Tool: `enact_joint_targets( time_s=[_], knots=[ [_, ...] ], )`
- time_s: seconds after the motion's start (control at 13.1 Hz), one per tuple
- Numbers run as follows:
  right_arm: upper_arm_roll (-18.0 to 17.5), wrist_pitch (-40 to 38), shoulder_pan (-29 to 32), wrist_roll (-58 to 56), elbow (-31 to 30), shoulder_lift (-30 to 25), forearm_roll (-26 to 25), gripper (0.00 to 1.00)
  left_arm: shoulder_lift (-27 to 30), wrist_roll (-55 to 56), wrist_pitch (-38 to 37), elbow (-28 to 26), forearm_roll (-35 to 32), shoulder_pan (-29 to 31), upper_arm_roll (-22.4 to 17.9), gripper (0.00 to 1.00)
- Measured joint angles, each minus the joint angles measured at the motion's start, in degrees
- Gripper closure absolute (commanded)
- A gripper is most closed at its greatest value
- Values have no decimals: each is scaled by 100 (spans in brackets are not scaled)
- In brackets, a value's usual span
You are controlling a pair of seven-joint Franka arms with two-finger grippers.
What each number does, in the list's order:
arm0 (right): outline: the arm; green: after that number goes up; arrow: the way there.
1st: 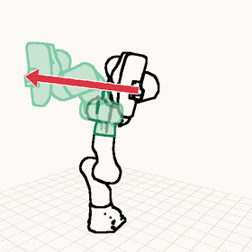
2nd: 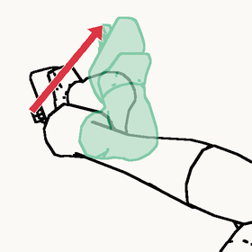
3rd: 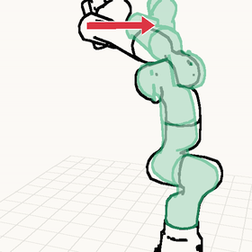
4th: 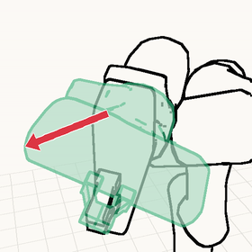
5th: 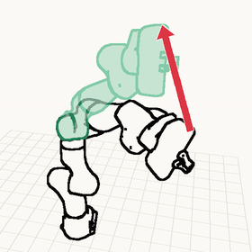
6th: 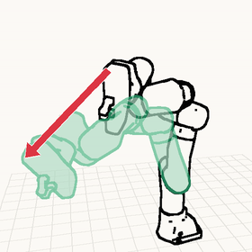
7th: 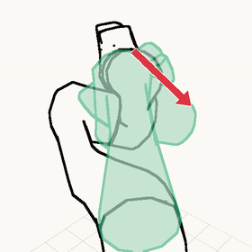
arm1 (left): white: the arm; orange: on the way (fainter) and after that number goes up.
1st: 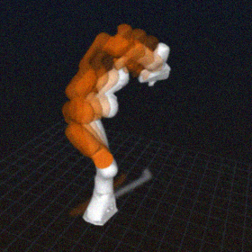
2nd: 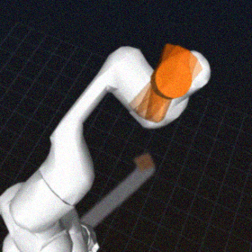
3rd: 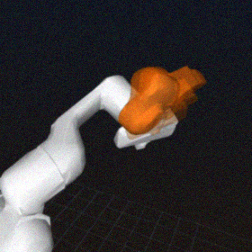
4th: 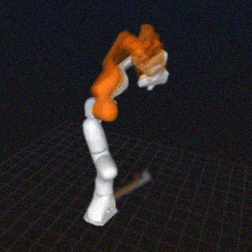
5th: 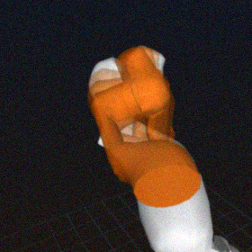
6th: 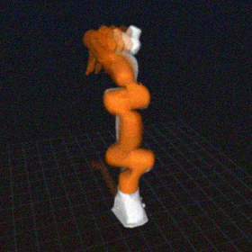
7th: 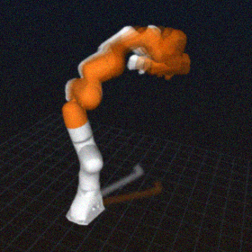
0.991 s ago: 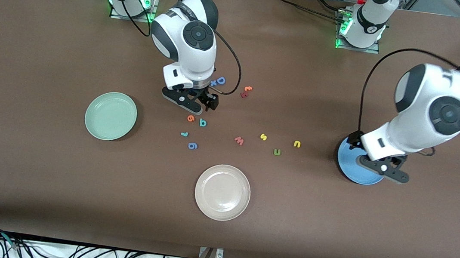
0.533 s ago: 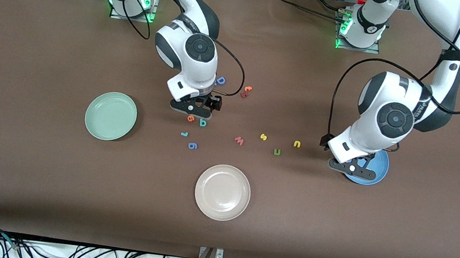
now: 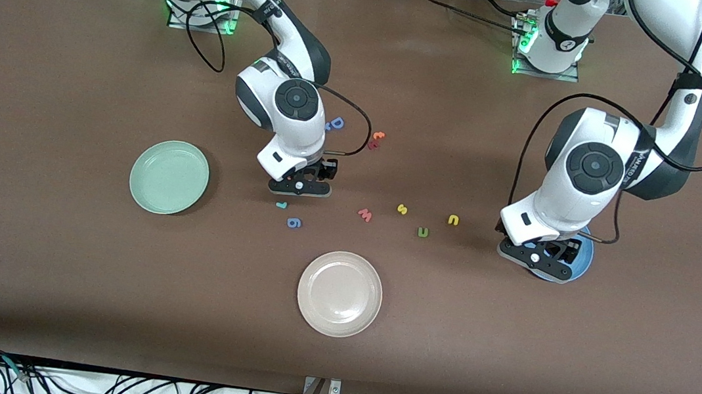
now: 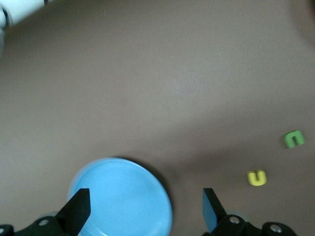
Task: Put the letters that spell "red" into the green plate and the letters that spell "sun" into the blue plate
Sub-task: 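Reach the right gripper to the teal a while the left gripper reaches the yellow u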
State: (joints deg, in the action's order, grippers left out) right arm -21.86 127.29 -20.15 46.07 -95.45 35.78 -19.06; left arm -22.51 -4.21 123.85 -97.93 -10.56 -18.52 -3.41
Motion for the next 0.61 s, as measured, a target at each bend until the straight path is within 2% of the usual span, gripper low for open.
enact_joint_targets(
  time_s=[0.23,0.61],
  knots=[
    [2,29,3,-269,3,115,0,41,66,-14,12,-8,937,8,-14,0],
    [5,390,54,-499,4,496,3,41,55,828,-90,-233,2032,12,-14,2]
  ],
)
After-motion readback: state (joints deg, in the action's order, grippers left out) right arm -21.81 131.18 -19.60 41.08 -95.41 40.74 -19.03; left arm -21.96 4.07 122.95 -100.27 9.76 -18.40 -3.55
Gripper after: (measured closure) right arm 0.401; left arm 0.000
